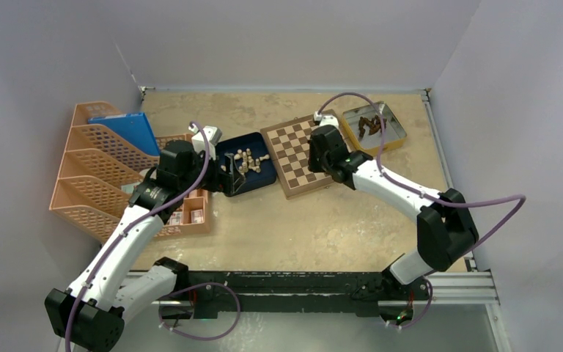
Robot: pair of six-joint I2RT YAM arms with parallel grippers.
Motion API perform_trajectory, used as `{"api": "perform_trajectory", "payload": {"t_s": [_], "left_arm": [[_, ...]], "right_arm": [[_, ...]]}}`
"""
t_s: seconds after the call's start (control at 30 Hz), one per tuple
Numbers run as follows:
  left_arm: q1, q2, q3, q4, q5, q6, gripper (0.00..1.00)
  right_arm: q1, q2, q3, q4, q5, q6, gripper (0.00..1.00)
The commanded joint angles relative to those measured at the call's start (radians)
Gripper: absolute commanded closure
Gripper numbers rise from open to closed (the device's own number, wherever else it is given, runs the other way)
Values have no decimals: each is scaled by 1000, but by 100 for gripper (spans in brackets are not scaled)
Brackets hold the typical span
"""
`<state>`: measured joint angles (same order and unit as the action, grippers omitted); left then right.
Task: Set up the chess pieces on the board
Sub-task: Place the chess piece on the chessboard.
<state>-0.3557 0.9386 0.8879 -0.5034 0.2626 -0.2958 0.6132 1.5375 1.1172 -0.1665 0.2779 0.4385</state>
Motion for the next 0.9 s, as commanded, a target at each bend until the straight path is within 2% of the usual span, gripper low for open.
{"api": "perform_trajectory", "payload": {"t_s": [0.0,0.3,0.47,0.87], "left_arm": [[-5,-16,7,15,-6,-3,14],[-5,-13,7,16,-8,-3,14],[-5,-20,6,12,-13,-5,14],[-5,11,12,15,1,-1,14]], "right_arm": [[28,-16,-34,36,40,41,84],[55,36,-75,122,90,33,83],[64,106,-54,104,140,45,83],[82,134,-71,111,164,41,80]]}}
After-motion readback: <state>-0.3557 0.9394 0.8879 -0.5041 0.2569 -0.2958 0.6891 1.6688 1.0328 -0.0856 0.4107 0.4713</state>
